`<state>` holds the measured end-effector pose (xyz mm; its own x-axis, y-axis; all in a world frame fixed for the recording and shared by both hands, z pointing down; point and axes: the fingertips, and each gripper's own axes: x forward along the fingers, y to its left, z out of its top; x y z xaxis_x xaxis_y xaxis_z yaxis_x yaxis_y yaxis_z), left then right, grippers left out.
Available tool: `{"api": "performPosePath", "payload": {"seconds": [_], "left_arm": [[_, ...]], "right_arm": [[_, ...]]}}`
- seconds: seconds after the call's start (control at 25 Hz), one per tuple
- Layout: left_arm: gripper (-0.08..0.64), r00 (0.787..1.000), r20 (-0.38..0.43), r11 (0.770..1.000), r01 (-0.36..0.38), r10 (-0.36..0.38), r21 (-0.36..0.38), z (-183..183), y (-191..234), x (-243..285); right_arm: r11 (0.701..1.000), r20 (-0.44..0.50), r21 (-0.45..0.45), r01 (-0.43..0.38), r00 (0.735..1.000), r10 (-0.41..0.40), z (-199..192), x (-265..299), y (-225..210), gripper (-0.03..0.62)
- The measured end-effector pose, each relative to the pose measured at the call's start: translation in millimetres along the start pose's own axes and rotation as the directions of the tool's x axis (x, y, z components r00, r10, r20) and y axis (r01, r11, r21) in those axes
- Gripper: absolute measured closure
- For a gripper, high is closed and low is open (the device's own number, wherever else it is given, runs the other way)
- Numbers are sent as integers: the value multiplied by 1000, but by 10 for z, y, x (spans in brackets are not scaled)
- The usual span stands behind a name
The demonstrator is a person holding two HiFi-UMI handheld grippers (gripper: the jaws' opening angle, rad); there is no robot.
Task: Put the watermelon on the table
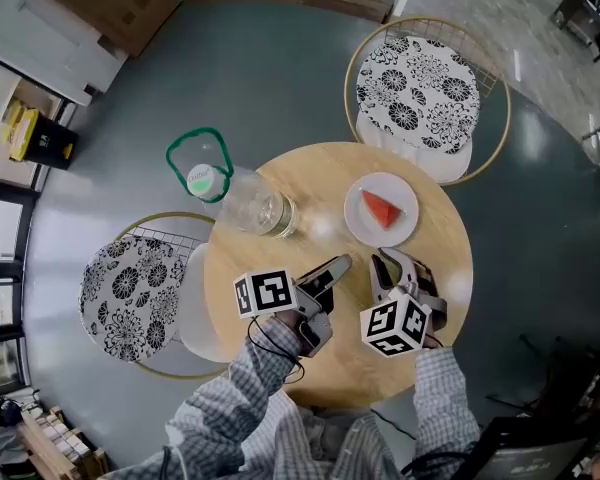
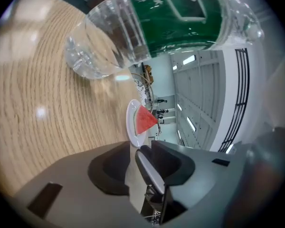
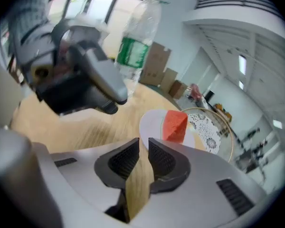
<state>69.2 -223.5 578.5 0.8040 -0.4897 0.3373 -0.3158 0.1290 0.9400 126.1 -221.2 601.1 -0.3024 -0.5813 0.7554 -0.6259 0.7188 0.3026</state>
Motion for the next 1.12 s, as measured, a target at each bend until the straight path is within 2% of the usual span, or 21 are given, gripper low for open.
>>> {"api": "performPosePath", "payload": {"seconds": [0.04, 0.08, 0.12, 0.2, 0.28, 0.32, 0.4, 0.6, 0.72, 0.88, 1.12], "left_arm": [[413, 1000, -3, 1000, 11, -11, 22, -8, -35, -36], [414, 1000, -3, 999, 24, -24, 37, -13, -68, -77], [415, 999, 0, 998, 33, -33, 50, -13, -94, -123], [462, 999, 6, 997, 37, -37, 72, -16, -123, -226], [528, 999, 4, 994, 33, -34, 103, -34, -150, -341], [549, 999, 0, 992, 36, -36, 124, -46, -179, -401], [552, 998, -7, 982, 60, -59, 178, -59, -284, -524], [552, 992, -36, 936, 122, -117, 331, -83, -598, -865], [552, 989, -61, 909, 147, -134, 389, -116, -723, -1079], [552, 985, -67, 880, 172, -159, 444, -157, -876, -1353], [552, 979, -87, 818, 203, -186, 538, -257, -1083, -1676]], "right_arm": [[991, 52, 136, -3, 999, -4, 53, -80, -34, 548], [961, 108, 277, -15, 994, -15, 111, -174, -75, 548], [915, 161, 402, -36, 986, -32, 159, -270, -112, 548], [812, 238, 578, -82, 969, -72, 197, -448, -149, 549], [725, 272, 681, -107, 955, -115, 196, -606, -143, 575], [692, 282, 712, -117, 950, -131, 203, -679, -128, 582], [649, 300, 749, -135, 942, -151, 235, -817, -84, 584], [607, 323, 782, -140, 925, -203, 343, -1159, 71, 584], [589, 331, 797, -132, 911, -244, 430, -1349, 175, 584], [583, 342, 804, -116, 893, -294, 548, -1603, 264, 584], [582, 362, 807, -99, 862, -355, 703, -1949, 362, 584]]}}
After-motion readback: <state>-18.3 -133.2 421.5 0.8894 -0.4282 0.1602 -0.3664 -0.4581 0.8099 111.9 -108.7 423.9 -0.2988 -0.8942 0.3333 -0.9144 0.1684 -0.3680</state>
